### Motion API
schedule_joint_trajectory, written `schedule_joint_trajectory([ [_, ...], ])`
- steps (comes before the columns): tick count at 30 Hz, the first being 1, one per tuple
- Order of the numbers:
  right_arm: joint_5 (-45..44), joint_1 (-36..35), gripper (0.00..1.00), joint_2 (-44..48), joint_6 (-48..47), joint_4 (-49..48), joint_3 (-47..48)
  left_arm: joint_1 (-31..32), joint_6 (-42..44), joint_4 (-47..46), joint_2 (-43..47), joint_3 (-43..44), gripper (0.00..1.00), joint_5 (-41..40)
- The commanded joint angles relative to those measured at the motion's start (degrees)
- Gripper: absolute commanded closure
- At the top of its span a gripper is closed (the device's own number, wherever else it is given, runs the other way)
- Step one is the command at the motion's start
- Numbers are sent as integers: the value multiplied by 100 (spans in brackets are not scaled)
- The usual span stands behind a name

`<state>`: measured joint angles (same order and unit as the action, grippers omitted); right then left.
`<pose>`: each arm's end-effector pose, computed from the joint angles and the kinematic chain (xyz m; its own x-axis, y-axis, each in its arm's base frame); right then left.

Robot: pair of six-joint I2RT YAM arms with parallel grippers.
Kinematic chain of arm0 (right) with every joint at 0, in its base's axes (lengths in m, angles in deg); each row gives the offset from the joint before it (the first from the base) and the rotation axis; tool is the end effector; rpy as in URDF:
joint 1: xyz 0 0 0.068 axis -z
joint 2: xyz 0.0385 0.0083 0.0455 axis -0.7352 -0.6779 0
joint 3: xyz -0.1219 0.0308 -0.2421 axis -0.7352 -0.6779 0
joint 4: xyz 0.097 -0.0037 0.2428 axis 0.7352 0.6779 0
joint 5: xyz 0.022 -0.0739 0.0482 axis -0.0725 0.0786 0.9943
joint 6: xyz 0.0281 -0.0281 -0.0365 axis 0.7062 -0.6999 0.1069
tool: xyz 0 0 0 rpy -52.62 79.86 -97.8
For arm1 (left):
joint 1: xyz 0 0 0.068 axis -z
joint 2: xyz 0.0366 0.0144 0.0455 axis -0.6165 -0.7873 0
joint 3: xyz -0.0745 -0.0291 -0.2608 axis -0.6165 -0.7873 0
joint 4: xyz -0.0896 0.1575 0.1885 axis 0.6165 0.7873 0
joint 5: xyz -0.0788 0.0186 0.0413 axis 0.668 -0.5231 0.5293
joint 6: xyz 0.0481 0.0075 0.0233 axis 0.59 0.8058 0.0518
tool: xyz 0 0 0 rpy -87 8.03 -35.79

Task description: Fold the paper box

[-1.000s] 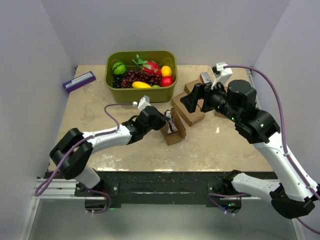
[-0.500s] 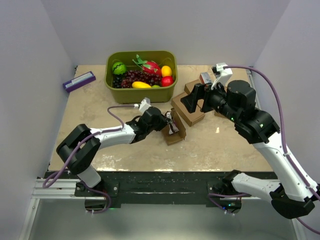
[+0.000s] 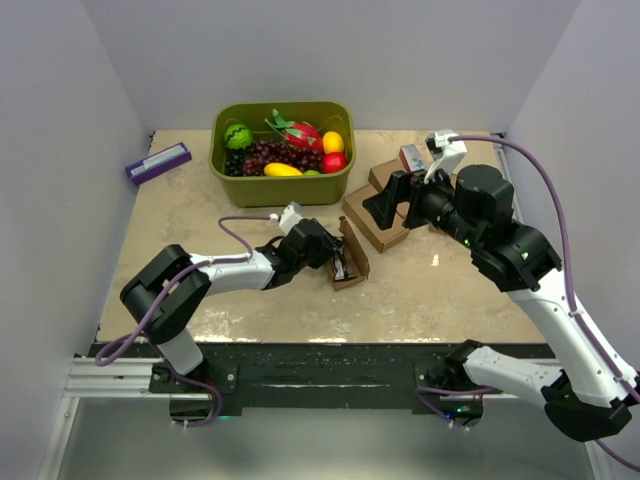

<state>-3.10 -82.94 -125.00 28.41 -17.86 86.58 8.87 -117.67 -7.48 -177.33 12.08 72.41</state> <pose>0.1568 0.1121 0.4590 -0.3918 0.1521 -0.9074 -0.4670 0.8169 0.3385 0.2429 -0.2473 0.1728 -0.6460 -0.6962 -0.3130 -0.2673 0.5904 -0.7616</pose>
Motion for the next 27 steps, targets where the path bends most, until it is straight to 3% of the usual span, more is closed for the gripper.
schedule_joint_trajectory([
  [1,-69,11,4,67,93,-89,-24,17,405,-102,-74,319,46,-120],
  [6,-78,11,4,41,111,-81,-94,17,616,-233,92,346,33,-112],
  [12,-131,20,5,-65,23,-168,-594,-193,1582,-321,698,223,24,107],
  [16,8,11,18,-302,5,-282,-894,-1087,2302,-183,1006,-58,25,1239],
  [19,158,-33,31,-267,84,-546,-1149,-1624,3076,231,1358,-182,25,1608],
  [23,-102,-602,44,-214,190,-801,-1202,-2424,4183,1075,1771,195,25,2075],
  [27,-658,-1351,50,-1003,295,-652,-852,-3242,5280,1802,2211,468,22,2525],
])
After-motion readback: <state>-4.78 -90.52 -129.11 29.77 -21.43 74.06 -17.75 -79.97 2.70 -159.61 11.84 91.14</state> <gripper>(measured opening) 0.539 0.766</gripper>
